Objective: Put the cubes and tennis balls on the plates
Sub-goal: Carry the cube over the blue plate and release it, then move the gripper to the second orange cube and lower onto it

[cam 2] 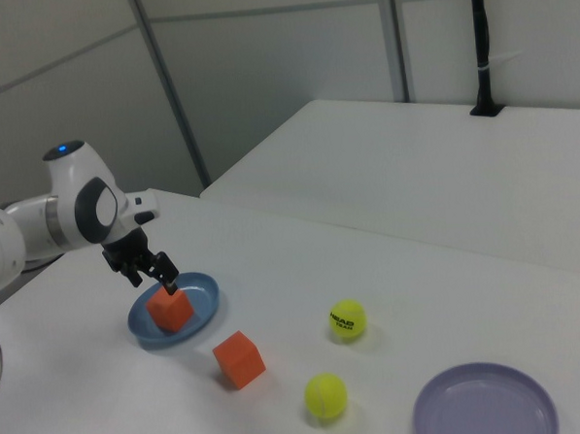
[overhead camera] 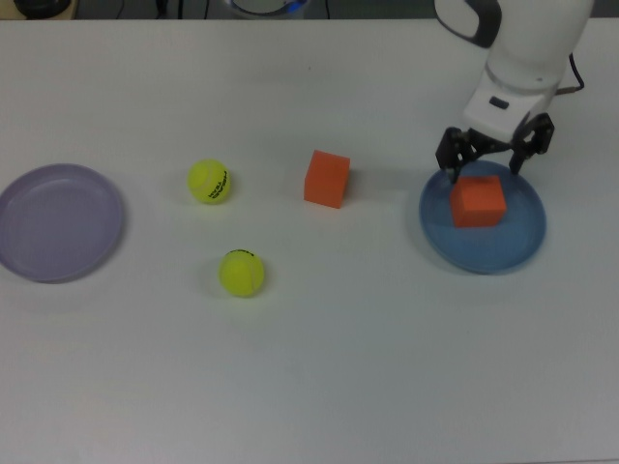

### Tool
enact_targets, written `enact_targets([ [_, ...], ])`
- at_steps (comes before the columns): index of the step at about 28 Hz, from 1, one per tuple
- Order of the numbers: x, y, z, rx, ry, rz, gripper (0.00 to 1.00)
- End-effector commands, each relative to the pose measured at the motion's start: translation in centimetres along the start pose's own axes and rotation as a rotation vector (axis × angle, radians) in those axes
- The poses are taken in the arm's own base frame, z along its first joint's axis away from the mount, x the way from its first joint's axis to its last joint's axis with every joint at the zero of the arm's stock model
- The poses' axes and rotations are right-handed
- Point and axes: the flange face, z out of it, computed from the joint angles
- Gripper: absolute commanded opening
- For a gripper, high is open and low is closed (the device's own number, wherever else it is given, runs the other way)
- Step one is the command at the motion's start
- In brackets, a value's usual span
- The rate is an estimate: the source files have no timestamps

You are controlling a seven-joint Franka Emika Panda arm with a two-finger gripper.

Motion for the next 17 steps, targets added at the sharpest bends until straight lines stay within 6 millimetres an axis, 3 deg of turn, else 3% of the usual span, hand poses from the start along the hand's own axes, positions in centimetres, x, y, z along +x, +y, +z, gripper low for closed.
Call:
enact_targets([
  [1, -0.7, 5.1, -5.2, -0.055, -0.032, 0.108, 1.0],
  [9, -1.4, 14.5, -7.2, -0.011, -0.074, 0.337, 1.0],
  [10, -2.1, 16.6, -7.3, -0.005, -0.081, 0.384, 1.0],
  [17, -5.4, 21.8, -5.0, -0.015, -0.092, 0.475, 1.0],
])
